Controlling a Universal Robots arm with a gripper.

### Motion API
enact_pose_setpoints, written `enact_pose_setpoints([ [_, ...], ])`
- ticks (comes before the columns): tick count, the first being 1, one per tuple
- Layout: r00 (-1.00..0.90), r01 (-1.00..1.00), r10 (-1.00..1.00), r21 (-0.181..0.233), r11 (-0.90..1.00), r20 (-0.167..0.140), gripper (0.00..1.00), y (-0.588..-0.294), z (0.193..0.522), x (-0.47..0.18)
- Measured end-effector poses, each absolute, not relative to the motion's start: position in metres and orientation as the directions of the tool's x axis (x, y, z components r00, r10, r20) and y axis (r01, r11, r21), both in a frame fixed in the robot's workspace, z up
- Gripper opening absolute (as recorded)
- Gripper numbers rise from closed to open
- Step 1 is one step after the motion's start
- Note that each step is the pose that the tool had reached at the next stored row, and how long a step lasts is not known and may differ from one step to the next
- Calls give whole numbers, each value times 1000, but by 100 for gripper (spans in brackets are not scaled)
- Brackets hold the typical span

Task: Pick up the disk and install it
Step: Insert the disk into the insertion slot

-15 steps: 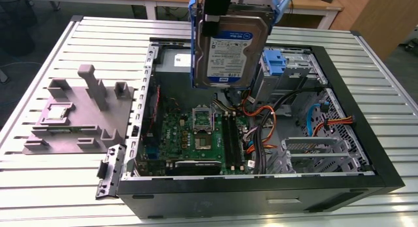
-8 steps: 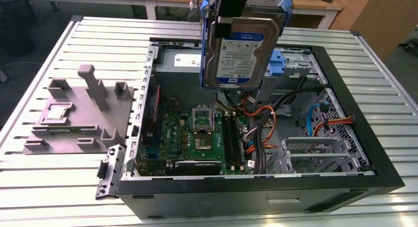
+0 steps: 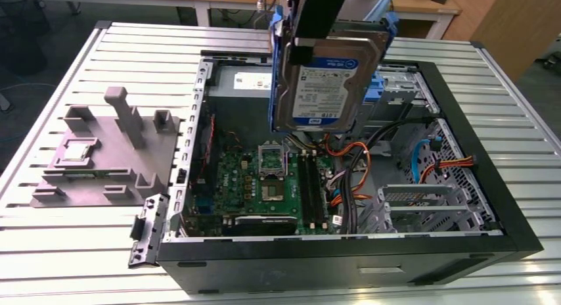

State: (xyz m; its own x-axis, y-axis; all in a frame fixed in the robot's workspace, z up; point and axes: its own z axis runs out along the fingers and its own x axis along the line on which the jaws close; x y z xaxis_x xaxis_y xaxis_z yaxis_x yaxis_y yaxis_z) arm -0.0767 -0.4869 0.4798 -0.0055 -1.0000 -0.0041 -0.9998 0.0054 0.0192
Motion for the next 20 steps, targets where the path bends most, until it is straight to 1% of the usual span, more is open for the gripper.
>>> enact_pose_setpoints([
  [6,-6,-1000,-1000,16,5,-4,36,-502,478,-77],
  [20,-6,-1000,-1000,15,6,-4,36,-504,475,-51],
])
